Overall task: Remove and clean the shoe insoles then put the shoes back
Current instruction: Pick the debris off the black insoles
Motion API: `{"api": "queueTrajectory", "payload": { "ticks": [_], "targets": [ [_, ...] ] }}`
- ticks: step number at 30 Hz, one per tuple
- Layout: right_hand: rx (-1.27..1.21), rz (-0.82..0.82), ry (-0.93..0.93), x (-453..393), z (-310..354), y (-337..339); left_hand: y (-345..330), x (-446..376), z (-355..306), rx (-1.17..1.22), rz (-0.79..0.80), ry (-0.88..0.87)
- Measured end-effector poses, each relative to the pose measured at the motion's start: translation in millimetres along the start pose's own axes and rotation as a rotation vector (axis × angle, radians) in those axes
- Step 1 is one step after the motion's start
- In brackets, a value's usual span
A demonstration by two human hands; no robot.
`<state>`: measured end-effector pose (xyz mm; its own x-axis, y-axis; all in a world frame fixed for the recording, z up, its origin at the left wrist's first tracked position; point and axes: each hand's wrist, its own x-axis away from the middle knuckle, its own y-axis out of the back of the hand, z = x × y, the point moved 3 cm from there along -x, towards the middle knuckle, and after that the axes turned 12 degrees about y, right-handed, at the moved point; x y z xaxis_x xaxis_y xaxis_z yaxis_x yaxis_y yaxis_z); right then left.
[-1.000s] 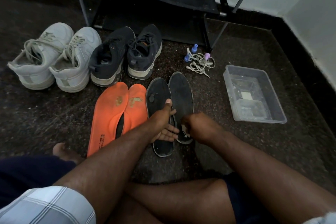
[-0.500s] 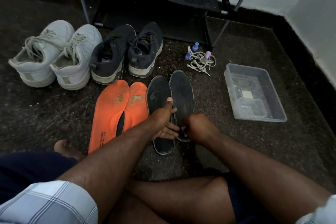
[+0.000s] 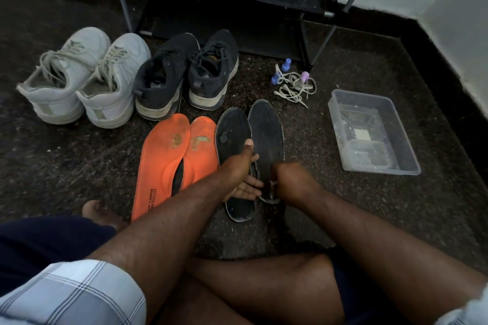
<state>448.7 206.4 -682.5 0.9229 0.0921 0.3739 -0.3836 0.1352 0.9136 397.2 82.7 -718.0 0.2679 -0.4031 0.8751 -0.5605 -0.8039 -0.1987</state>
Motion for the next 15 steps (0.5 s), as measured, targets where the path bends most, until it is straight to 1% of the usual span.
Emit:
{"api": "queueTrajectory", "payload": {
  "ticks": [2, 3, 7, 9, 12, 13, 15],
  "targets": [
    [-0.004, 0.060, 0.056, 4, 7, -4, 0, 0, 0, 0.004, 0.008, 0.003],
    [-0.024, 0.057, 0.072, 5, 8, -4, 0, 0, 0, 0.007, 0.007, -0.001],
    [-0.033, -0.062, -0.024, 0, -3, 4, -1, -1, 0, 0.003, -0.005, -0.004],
    [-0.005, -0.034, -0.031, -1, -1, 3, -1, -1, 0, 0.002, -0.009, -0.004],
    [-0.013, 0.064, 0.040, 4, 9, -6, -1, -1, -1, -0.003, 0.001, 0.002],
    [-0.033, 0.068, 0.055, 5, 10, -6, -1, -1, -1, 0.000, 0.001, 0.003],
    [-0.052, 0.008, 0.046, 3, 4, -2, 0, -1, -1, -0.004, -0.005, -0.002]
  ]
}}
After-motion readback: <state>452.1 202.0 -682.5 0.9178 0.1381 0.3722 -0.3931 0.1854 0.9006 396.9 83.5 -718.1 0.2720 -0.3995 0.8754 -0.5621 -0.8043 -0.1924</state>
